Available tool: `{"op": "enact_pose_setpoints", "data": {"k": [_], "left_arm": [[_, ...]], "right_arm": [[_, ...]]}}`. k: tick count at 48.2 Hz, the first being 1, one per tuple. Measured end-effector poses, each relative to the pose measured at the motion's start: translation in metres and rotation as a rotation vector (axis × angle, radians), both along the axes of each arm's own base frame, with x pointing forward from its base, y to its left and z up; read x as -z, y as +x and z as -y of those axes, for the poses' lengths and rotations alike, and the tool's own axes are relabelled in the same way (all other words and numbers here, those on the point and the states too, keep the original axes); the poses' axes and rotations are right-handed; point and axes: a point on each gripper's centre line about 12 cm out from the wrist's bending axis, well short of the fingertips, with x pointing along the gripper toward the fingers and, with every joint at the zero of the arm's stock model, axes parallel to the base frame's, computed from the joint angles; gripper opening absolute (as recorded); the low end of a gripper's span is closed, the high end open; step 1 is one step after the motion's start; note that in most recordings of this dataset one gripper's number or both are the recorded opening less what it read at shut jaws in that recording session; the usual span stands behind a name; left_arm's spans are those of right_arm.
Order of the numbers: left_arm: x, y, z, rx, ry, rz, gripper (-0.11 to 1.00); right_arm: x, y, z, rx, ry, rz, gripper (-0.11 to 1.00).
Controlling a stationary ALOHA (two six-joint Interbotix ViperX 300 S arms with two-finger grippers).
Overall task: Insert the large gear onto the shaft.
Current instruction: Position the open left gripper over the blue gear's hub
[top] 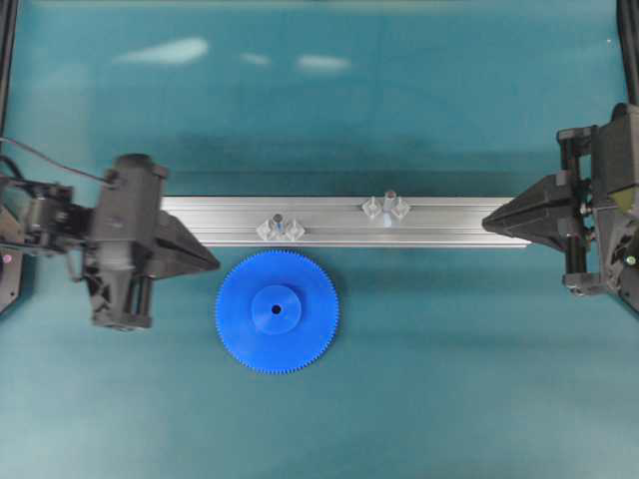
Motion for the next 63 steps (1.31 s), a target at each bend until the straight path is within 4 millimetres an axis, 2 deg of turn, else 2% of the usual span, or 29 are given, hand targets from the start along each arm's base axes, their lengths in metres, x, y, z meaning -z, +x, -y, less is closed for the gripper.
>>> {"op": "enact_pose_setpoints", "data": {"k": [19, 29, 38, 46, 63], "left_arm": [[0.025, 0.03, 0.009, -0.011, -0.011, -0.175, 0.0], [0.036, 0.048, 0.012, -0.011, -0.002, -0.256, 0.0], [0.052, 0.064, 0.014, -0.015, 0.013, -0.375, 0.0], [0.06, 0.078, 0.016, -0.014, 0.016, -0.396, 0.0], [0.083, 0.09, 0.03, 0.017, 0.031, -0.453, 0.01]], "right_arm": [[0.01, 0.0, 0.001, 0.002, -0.004, -0.077, 0.09], [0.01, -0.001, 0.003, 0.009, -0.004, -0.08, 0.09], [0.01, -0.001, 0.003, 0.009, -0.004, -0.081, 0.09], [0.01, -0.001, 0.003, 0.009, -0.004, -0.08, 0.09], [0.01, -0.001, 0.003, 0.01, -0.003, -0.077, 0.09]]}}
